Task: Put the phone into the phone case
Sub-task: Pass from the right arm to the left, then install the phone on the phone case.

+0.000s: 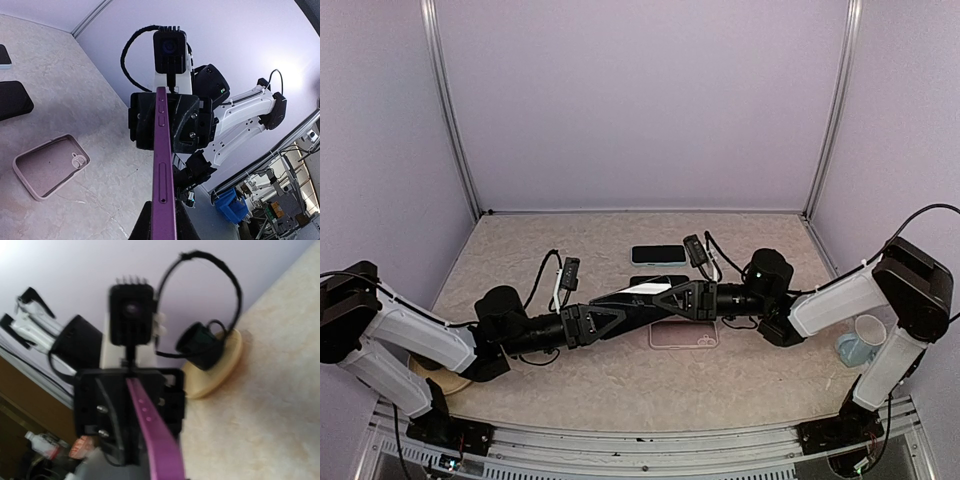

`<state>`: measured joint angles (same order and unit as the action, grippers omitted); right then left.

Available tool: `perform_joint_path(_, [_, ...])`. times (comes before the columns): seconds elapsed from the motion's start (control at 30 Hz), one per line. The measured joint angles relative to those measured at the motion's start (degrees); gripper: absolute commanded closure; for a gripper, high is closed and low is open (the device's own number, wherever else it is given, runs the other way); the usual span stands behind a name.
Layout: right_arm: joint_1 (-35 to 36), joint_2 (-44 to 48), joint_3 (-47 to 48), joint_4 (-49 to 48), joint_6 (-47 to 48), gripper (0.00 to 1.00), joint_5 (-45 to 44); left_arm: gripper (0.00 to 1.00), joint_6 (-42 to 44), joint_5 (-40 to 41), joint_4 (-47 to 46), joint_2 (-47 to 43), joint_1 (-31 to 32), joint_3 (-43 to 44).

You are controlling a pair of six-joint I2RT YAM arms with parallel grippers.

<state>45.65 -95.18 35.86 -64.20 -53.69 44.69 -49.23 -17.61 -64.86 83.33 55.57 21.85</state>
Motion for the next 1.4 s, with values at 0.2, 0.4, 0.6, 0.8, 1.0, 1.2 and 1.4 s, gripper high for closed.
perform_joint_path(0.2, [0.0, 0.09, 1.14, 7.06, 2.36, 0.49, -0.94, 1.0, 0.2, 0.28, 1.49, -0.57, 0.0, -0.52])
perform_joint_path(0.4, [-0.48, 1.66, 1.49, 14.4, 5.09, 0.29, -2.34, 1.0, 0.9, 0.68, 4.28, -2.89, 0.0, -1.14])
perform_joint_path(0.6, [-1.84, 7.43, 1.49, 23.43, 8.57, 0.1, -6.49, 1.0, 1.73, 1.46, 6.64, -4.2, 0.0, -1.14])
perform_joint_path(0.8, [-2.4, 13.27, 2.29, 33.51, 13.18, 0.0, -12.59, 1.0, 2.21, 1.55, 8.7, -4.2, 0.0, -1.14])
perform_joint_path(1.0, [-3.48, 16.5, 2.29, 41.51, 15.13, 0.0, -18.67, 1.0, 3.19, 1.25, 11.89, -3.69, -0.02, 0.48])
perform_joint_path(1.2, [-4.11, 18.53, 2.27, 47.52, 15.3, 0.0, -23.63, 1.0, 4.68, -0.24, 17.79, -2.23, -0.57, 5.77])
perform_joint_path(1.4, [-4.92, 20.0, 2.21, 52.26, 15.08, 0.0, -27.32, 1.0, 4.92, -3.76, 23.56, 1.73, -2.71, 11.34])
